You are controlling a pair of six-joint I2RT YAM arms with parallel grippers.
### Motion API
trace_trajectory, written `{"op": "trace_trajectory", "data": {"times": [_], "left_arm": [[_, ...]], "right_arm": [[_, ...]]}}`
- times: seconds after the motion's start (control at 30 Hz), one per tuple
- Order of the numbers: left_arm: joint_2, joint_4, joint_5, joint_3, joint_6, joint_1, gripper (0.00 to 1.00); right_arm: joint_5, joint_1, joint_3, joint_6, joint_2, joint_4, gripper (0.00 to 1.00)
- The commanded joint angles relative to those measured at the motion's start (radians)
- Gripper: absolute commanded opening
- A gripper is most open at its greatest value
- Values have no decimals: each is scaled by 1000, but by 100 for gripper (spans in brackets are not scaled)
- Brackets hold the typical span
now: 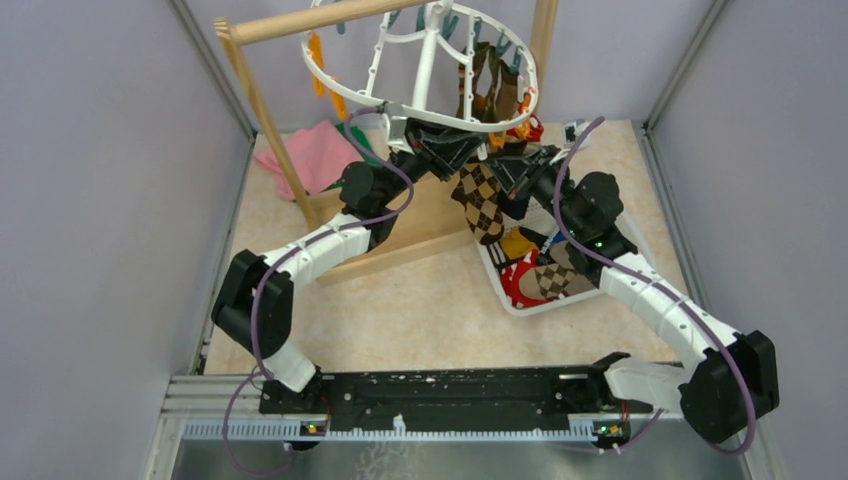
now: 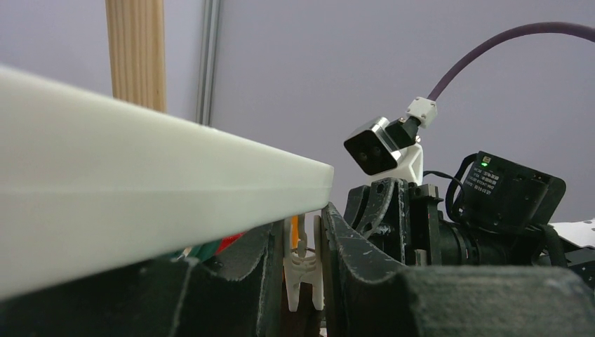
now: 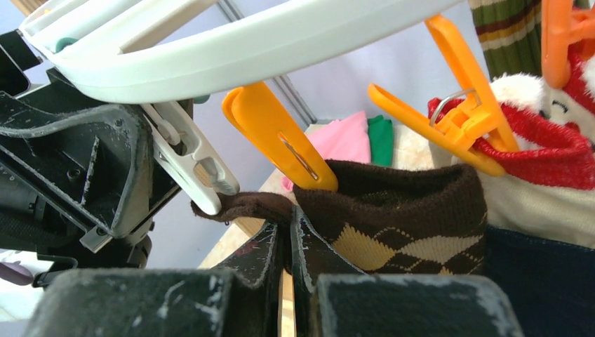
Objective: Clip the socks to the hanger
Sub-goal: Clamp the sock onto the hanger.
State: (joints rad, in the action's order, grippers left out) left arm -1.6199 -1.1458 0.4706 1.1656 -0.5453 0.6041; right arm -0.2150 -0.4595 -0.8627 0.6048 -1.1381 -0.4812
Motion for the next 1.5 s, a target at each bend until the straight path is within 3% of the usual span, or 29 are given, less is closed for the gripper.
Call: {"op": "trace_trajectory", "data": {"times": [0.0,0.83,1.47], "left_arm": [[-12,-59,30,28,-35,-10,23],[-58,-167,149,34,-59,-33,24],[-60,-146,140,37,-9,-43,24]], "right_arm": [[-36,6,-41,32,0,-6,0],[26,7,-75,200,5,56,0],[-103,8,-57,214,24,-22,0]]}}
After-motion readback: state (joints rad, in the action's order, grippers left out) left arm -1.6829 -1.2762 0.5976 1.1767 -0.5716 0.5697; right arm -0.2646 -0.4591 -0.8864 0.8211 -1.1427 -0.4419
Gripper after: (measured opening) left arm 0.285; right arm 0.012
